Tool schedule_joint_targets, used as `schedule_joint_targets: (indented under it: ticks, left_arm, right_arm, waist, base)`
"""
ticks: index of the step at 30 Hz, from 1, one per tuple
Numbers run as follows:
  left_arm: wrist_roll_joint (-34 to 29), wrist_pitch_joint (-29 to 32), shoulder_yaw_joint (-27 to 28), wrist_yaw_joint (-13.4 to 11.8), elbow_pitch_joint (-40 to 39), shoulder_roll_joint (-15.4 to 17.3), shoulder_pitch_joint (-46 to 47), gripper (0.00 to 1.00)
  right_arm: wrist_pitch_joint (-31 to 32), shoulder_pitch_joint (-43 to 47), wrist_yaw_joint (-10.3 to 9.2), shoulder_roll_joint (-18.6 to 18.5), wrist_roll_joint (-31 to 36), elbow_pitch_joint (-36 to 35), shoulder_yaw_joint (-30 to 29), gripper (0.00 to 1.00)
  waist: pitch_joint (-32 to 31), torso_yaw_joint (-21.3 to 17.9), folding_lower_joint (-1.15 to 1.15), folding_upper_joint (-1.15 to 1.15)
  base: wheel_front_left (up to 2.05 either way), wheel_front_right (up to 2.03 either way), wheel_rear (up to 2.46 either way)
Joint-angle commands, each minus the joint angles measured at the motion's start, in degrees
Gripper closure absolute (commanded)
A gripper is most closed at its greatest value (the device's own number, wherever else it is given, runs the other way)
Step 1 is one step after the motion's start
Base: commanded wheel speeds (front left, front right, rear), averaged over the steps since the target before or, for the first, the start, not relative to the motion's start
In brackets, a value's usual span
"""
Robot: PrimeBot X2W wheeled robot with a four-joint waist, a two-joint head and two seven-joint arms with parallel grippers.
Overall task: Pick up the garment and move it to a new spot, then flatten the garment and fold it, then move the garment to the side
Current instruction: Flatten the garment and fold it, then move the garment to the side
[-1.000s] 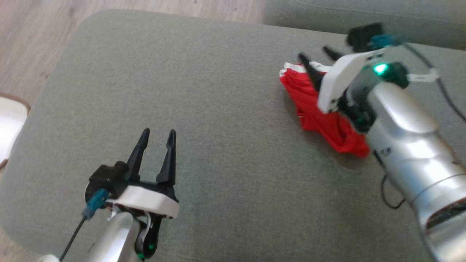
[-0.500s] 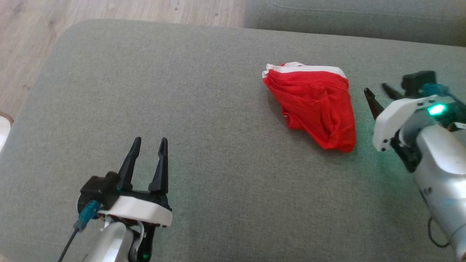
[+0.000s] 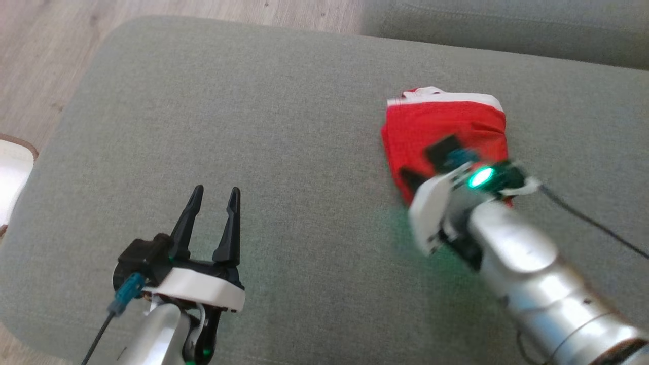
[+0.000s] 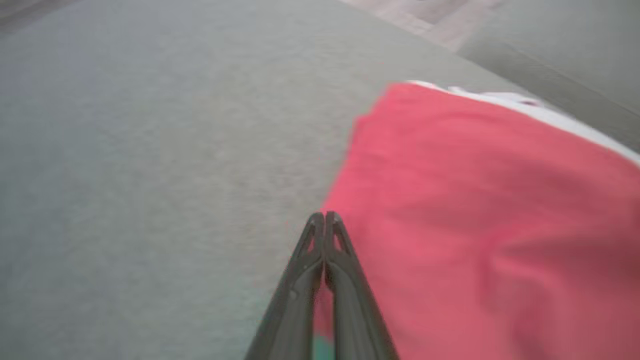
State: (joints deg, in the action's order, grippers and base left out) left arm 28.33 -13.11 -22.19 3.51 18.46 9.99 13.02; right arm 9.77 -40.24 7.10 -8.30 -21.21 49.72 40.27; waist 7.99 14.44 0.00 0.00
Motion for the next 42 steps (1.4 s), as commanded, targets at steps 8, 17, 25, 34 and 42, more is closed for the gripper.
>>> schedule_joint_targets:
  ticks: [8,17,25,34,42]
  left_arm:
    - [0.95,-0.12,2.95,-1.27,-1.69,2.35,0.41,0.0]
    - [2.05,-0.76,5.85,-3.39,-3.15,3.95,-2.71,0.0]
    - [1.82,-1.45,8.25,-4.53,-4.04,5.21,-4.66,0.0]
    - [1.21,-1.72,9.36,-5.64,-5.2,5.65,-8.18,0.0]
    - [1.03,-1.68,9.12,-6.04,-6.31,5.78,-9.07,0.0]
  right_arm:
    - [5.63,6.63,0.39,-2.04,-14.41,-17.17,11.6,1.0]
    - [-9.86,15.38,0.39,-6.0,-10.86,-27.03,-8.88,0.0]
    - [-11.76,25.03,0.39,-3.74,0.15,-32.36,-26.28,0.0]
    - [-8.38,30.08,0.39,-1.72,4.27,-36.85,-32.4,0.0]
    - [-7.12,31.6,0.39,-0.67,5.74,-38.16,-34.2,0.0]
  waist:
    - [-2.49,-2.79,0.0,0.0]
    - [-5.49,-8.58,0.0,0.0]
    - [-7.16,-13.25,0.0,0.0]
    - [-8.14,-15.51,0.0,0.0]
    - [-7.91,-15.35,0.0,0.0]
  base:
    - [0.0,0.0,0.0]
    - [0.0,0.0,0.0]
    - [0.0,0.0,0.0]
    - [0.0,0.0,0.0]
    - [0.0,0.0,0.0]
